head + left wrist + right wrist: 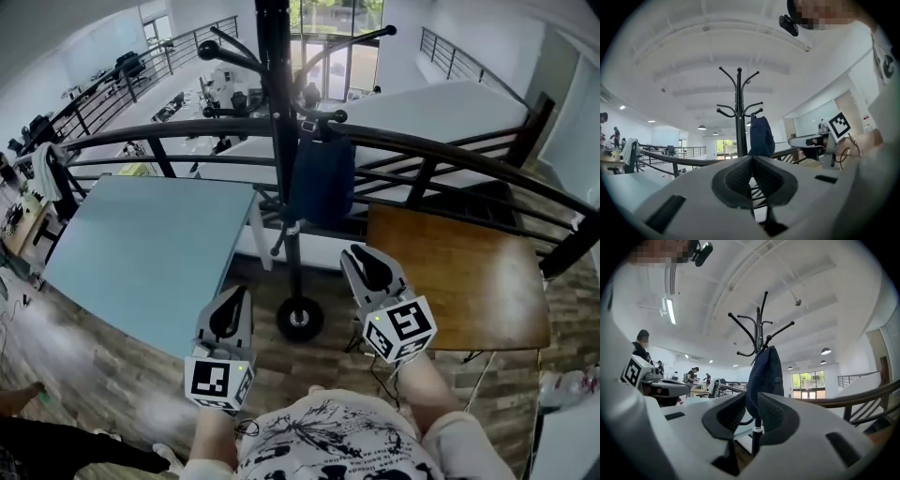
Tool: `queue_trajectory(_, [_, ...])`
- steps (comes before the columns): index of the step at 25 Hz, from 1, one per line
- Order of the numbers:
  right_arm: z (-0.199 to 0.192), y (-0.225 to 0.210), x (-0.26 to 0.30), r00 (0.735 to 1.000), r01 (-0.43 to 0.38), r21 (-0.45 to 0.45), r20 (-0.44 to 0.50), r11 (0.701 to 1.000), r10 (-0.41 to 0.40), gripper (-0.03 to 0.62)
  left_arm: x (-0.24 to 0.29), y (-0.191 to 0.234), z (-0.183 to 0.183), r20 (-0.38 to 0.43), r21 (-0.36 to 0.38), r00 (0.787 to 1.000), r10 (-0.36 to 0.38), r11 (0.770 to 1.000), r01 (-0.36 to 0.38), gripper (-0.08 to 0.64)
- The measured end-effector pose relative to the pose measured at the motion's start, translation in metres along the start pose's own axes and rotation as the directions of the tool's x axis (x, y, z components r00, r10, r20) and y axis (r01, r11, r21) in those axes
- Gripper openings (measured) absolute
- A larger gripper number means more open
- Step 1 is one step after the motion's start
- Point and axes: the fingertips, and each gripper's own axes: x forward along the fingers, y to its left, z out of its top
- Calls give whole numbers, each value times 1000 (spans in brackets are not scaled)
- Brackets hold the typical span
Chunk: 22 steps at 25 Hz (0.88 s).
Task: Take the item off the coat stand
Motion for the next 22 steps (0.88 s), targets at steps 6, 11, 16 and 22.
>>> queue_trajectory(6, [25, -39, 45, 999, -27, -65, 41, 998, 29, 228, 47, 3, -6, 15, 31, 1000, -8, 999, 7, 5])
queue_trajectory(11, [59, -58, 83, 995, -59, -42, 77, 997, 62, 272, 75, 3, 3, 20, 71, 1000, -17, 997, 16, 5])
queue_trajectory(16, [76, -65, 103, 985, -152, -23, 74, 988, 153, 273, 86, 5, 13, 38, 36, 999, 2, 999, -4, 5])
queue_trajectory(22, [66, -58, 133, 976, -211, -60, 36, 976, 213, 89, 97, 24, 0, 33, 40, 999, 23, 999, -25, 5])
